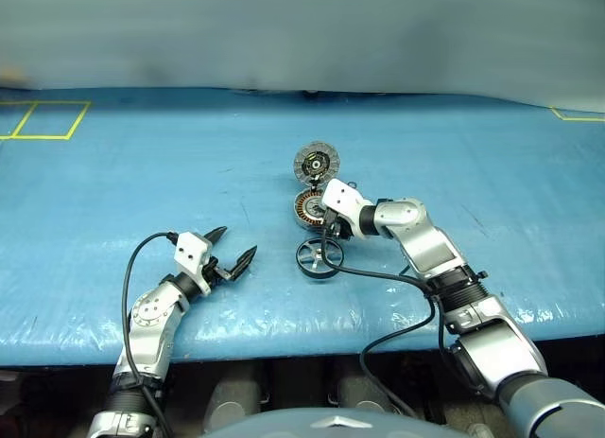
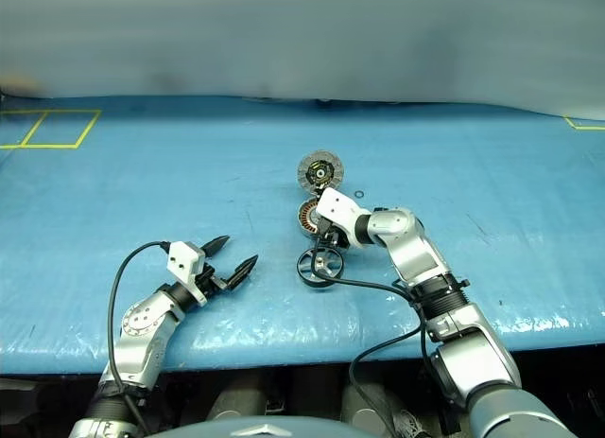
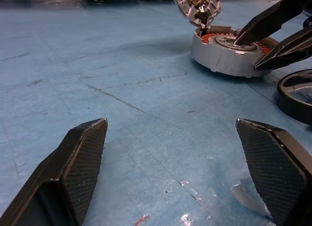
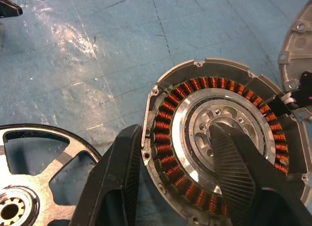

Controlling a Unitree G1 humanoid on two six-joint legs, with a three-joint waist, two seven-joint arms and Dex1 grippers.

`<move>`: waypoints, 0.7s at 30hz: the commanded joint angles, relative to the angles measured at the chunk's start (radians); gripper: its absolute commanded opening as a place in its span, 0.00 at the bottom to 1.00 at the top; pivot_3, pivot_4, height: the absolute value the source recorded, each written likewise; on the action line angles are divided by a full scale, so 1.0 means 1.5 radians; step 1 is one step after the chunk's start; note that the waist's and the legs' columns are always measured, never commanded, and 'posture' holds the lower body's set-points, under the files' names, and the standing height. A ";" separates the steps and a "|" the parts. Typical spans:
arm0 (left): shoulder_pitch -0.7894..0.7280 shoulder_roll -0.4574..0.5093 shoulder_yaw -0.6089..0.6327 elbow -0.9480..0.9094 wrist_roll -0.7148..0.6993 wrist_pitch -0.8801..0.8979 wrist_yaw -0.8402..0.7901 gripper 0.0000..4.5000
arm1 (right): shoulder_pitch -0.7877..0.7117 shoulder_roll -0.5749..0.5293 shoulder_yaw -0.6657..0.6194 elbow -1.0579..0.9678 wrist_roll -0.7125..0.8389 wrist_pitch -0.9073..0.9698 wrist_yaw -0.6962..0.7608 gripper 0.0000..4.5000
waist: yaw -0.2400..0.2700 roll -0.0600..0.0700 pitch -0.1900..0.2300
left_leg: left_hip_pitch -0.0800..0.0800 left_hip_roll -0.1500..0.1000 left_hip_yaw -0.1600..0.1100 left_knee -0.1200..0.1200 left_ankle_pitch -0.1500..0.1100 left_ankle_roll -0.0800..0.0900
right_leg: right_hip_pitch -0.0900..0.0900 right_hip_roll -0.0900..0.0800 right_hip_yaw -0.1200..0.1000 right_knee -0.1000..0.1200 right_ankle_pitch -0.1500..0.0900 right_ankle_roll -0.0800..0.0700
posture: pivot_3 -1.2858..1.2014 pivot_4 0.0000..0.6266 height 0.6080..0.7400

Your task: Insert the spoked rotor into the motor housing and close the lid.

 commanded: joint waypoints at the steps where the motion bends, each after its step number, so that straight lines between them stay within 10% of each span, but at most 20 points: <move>1: 0.015 0.012 0.015 -0.024 -0.005 -0.006 0.002 1.00 | 0.022 0.014 0.016 -0.067 0.015 0.024 0.007 0.42 | -0.001 0.000 0.000 | 0.000 0.000 0.000 0.000 0.000 0.000 | 0.000 0.000 0.000 0.000 0.000 0.000 | 0.52 0.24 1.00; 21: 0.090 0.046 0.047 -0.074 -0.014 0.016 0.016 1.00 | 0.062 0.080 0.087 -0.221 0.022 0.093 -0.027 0.42 | -0.006 0.000 0.000 | -0.003 0.001 0.000 -0.003 0.000 -0.002 | -0.004 0.001 -0.001 0.000 -0.001 -0.002 | 0.52 0.24 1.00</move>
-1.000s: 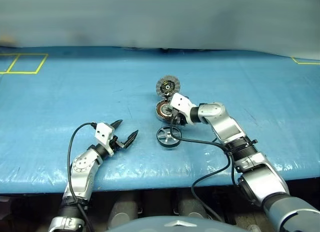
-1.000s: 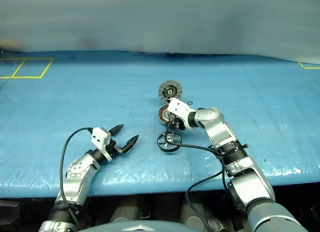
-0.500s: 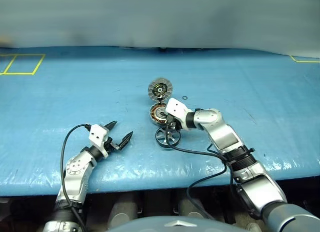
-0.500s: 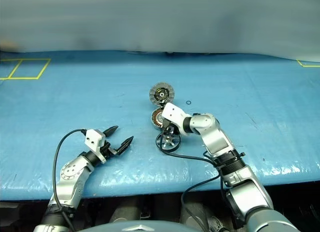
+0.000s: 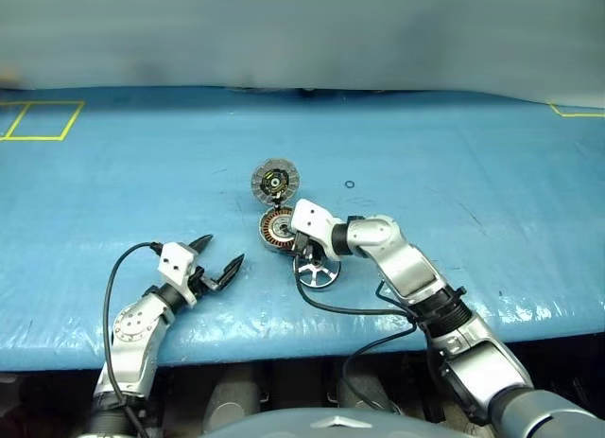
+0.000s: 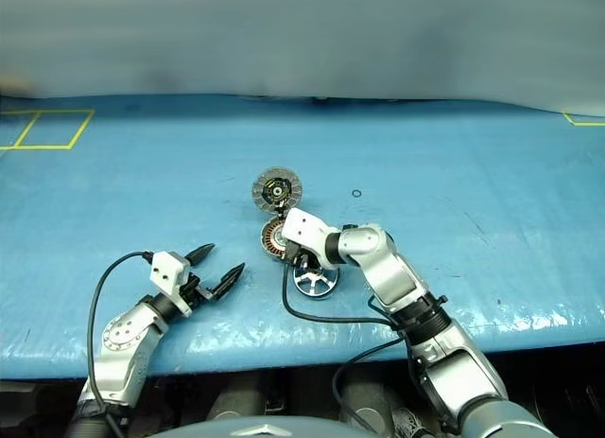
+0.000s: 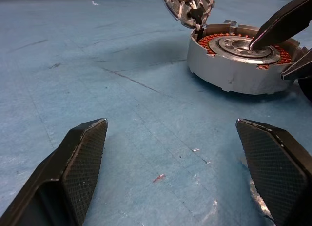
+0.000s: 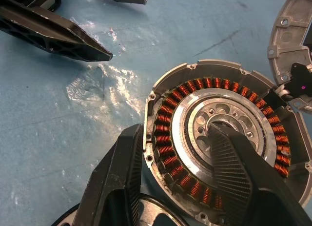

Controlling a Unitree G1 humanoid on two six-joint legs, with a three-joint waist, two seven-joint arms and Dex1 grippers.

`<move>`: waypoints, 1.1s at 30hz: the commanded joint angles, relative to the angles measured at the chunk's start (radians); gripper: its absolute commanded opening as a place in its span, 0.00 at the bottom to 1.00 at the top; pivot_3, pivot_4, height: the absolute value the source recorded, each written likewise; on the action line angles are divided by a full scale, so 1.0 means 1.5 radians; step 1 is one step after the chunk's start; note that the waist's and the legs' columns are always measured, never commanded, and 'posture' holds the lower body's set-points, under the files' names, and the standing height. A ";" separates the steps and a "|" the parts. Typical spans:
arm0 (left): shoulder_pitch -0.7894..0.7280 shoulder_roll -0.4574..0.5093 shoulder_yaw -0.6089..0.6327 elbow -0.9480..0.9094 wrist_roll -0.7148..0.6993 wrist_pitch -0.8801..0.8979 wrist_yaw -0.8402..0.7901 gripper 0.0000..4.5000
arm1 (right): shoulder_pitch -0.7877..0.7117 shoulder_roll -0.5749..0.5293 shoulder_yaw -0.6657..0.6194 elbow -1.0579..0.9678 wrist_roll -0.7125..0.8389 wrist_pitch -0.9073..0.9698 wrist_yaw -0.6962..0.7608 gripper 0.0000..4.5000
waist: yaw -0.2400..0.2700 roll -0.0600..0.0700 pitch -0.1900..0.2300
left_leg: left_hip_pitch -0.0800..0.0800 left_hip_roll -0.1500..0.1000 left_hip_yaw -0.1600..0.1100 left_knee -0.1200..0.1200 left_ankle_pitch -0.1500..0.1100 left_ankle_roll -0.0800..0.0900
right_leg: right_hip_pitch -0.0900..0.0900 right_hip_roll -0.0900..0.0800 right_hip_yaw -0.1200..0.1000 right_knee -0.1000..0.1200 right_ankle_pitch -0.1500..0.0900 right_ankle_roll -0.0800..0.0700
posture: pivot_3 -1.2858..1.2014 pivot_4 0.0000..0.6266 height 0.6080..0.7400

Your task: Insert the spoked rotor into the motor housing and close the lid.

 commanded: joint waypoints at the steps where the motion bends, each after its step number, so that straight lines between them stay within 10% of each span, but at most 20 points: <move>1: 0.021 0.015 0.026 -0.014 -0.008 0.008 0.006 1.00 | 0.008 0.029 0.007 -0.061 0.014 0.016 -0.020 0.42 | -0.001 0.000 0.000 | 0.000 0.000 0.000 0.000 0.000 0.000 | 0.000 0.000 0.000 0.000 0.000 0.000 | 0.52 0.24 1.00; 12: 0.027 0.017 0.022 -0.022 -0.006 0.017 0.007 1.00 | 0.040 0.115 0.026 -0.090 0.018 0.070 -0.105 0.42 | 0.001 0.000 0.000 | -0.001 0.000 0.000 0.000 0.001 -0.001 | -0.001 0.001 -0.001 0.001 0.000 0.000 | 0.52 0.24 1.00; 24: 0.021 0.018 0.017 -0.026 -0.009 0.023 -0.003 1.00 | 0.043 0.026 0.018 -0.171 0.016 0.074 -0.097 0.42 | 0.002 0.000 0.000 | 0.000 0.000 0.000 0.000 0.001 -0.001 | 0.000 0.001 -0.003 0.001 0.000 0.000 | 0.52 0.24 1.00; 29: 0.013 0.015 0.013 -0.020 -0.006 0.022 -0.007 1.00 | 0.051 -0.002 0.038 -0.183 0.021 0.076 -0.087 0.69 | 0.003 0.000 0.000 | 0.000 0.000 0.000 0.001 0.001 -0.001 | 0.000 0.001 -0.003 0.001 0.000 0.000 | 0.52 0.24 1.00; 33: 0.005 0.013 0.011 -0.012 -0.003 0.022 -0.007 1.00 | 0.059 0.005 0.048 -0.156 0.025 0.069 -0.086 0.69 | 0.007 0.000 0.000 | 0.000 0.000 0.000 0.001 0.001 -0.001 | 0.000 0.002 -0.004 0.001 0.000 0.000 | 0.52 0.24 1.00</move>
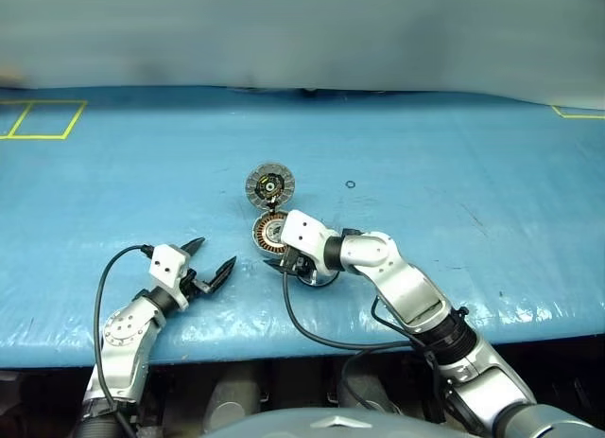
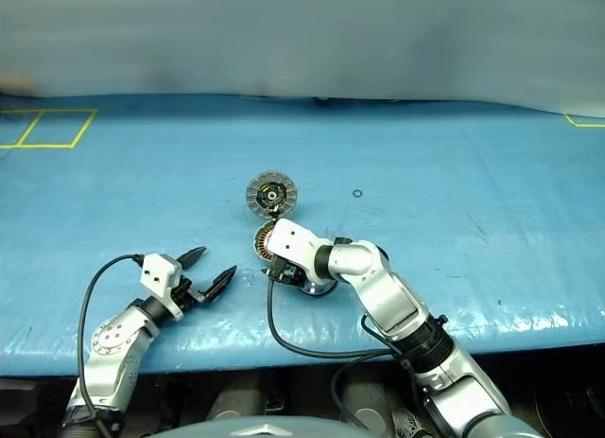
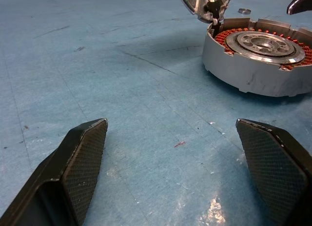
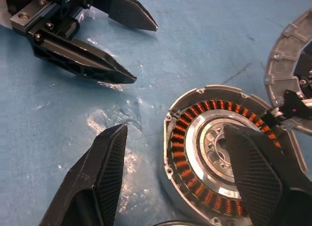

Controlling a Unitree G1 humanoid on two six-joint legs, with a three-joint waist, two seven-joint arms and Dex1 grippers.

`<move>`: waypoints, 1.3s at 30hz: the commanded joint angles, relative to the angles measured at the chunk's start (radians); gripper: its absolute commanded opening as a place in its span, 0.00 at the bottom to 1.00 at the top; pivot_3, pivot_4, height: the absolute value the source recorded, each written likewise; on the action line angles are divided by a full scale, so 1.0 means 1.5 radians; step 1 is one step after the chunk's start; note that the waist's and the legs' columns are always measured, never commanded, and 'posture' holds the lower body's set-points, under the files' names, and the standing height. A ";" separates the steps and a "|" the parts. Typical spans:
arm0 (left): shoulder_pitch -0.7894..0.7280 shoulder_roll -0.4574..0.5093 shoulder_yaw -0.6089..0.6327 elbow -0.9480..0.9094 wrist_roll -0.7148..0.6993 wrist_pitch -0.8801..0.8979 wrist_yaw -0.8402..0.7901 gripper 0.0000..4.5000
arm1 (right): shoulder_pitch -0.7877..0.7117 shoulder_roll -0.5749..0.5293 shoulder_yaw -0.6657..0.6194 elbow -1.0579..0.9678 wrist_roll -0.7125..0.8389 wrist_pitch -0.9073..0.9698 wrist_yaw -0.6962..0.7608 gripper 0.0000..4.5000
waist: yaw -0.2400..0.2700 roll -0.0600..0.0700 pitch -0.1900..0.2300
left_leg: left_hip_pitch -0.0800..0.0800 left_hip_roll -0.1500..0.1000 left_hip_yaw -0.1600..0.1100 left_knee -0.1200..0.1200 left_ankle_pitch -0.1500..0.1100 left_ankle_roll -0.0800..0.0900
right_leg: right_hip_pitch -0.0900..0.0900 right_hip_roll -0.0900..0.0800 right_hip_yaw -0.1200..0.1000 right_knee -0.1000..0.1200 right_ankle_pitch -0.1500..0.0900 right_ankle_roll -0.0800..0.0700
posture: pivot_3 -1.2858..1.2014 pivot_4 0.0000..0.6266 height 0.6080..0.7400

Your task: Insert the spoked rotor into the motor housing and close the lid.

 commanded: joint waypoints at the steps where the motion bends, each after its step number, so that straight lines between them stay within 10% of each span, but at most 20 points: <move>1: -0.003 0.002 -0.001 0.002 0.000 -0.003 -0.005 1.00 | -0.001 0.012 0.004 0.015 0.003 -0.015 -0.008 0.69 | 0.001 0.000 0.000 | 0.000 0.000 0.000 0.000 0.000 0.000 | 0.000 0.000 0.000 0.000 0.000 0.000 | 0.52 0.24 1.00; 39: 0.040 -0.023 -0.009 -0.011 0.002 -0.019 0.018 1.00 | -0.096 -0.045 0.089 0.141 -0.101 -0.055 0.075 0.69 | 0.001 0.000 0.000 | 0.003 0.000 0.000 0.001 -0.001 0.001 | 0.004 -0.001 0.000 0.000 0.000 0.000 | 0.52 0.24 1.00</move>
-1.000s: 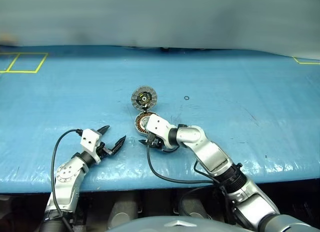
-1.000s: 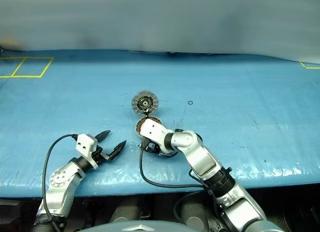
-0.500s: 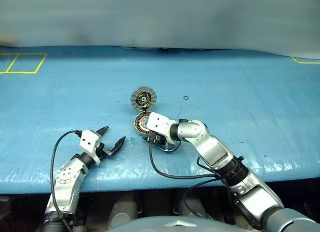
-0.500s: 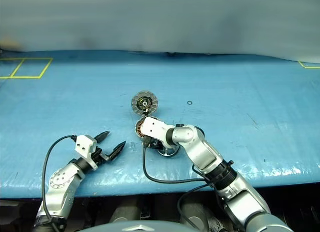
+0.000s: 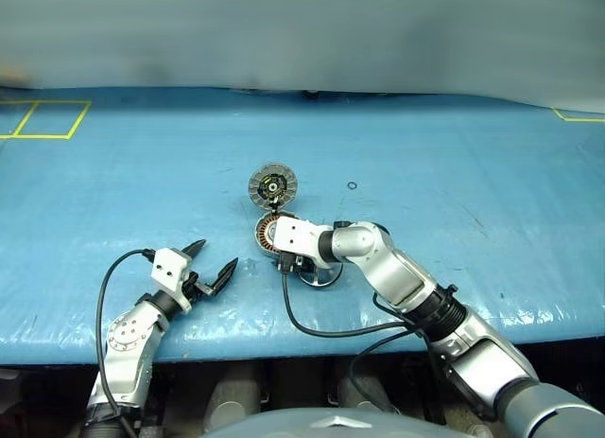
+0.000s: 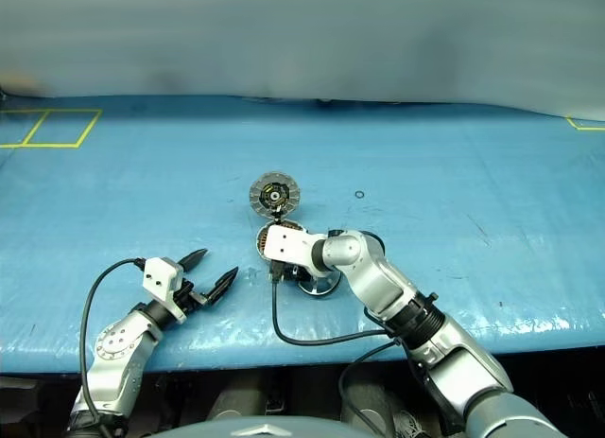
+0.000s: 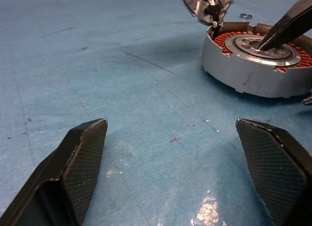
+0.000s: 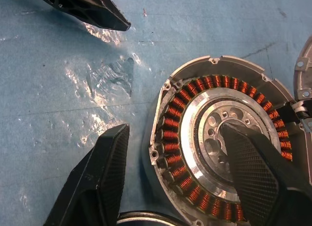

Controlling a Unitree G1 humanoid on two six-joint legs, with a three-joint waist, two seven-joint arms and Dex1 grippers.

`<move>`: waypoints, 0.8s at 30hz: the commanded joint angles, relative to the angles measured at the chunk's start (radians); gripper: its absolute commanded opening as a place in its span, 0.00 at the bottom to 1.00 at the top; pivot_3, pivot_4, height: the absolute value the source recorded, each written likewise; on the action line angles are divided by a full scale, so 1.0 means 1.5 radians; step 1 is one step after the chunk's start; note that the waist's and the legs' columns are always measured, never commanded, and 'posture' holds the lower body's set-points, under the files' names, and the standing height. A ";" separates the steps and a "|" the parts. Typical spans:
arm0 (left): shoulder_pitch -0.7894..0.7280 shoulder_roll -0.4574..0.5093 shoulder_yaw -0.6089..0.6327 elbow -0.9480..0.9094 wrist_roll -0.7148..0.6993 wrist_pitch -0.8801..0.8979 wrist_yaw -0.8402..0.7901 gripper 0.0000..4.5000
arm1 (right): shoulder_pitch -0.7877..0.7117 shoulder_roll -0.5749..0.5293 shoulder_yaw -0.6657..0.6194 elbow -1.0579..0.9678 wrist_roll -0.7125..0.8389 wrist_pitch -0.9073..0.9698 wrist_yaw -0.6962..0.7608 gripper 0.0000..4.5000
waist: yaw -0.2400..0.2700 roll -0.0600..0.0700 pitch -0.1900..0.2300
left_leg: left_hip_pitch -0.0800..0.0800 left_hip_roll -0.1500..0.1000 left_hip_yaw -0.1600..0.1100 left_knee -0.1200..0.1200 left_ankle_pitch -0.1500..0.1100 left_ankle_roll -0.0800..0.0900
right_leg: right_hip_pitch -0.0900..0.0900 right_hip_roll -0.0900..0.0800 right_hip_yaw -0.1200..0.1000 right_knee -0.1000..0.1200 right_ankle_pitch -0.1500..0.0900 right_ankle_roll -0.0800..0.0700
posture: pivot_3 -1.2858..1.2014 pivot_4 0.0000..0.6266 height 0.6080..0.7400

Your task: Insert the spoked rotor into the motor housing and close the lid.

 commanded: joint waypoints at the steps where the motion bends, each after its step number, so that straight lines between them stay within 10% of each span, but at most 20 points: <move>1: 0.016 -0.006 -0.005 -0.007 0.002 -0.001 0.002 1.00 | 0.003 -0.009 0.015 0.010 -0.010 0.006 0.021 0.66 | 0.000 0.000 0.000 | 0.000 0.000 0.000 0.000 0.000 0.000 | 0.000 0.000 0.000 0.000 0.000 0.000 | 0.52 0.24 1.00; 5: 0.019 -0.008 -0.005 -0.008 0.002 -0.003 0.004 1.00 | 0.002 -0.007 0.016 0.011 -0.017 0.007 0.026 0.44 | 0.000 0.000 -0.001 | 0.000 0.000 0.000 0.000 0.000 0.000 | 0.000 0.000 0.000 0.000 0.000 0.000 | 0.52 0.24 1.00; 24: 0.025 0.006 0.001 -0.011 -0.001 0.000 -0.001 1.00 | 0.050 0.092 0.000 -0.078 0.021 0.092 -0.008 0.43 | -0.004 0.000 -0.001 | 0.001 0.001 0.000 -0.002 0.000 -0.001 | 0.000 0.000 0.001 0.000 -0.001 -0.001 | 0.52 0.24 1.00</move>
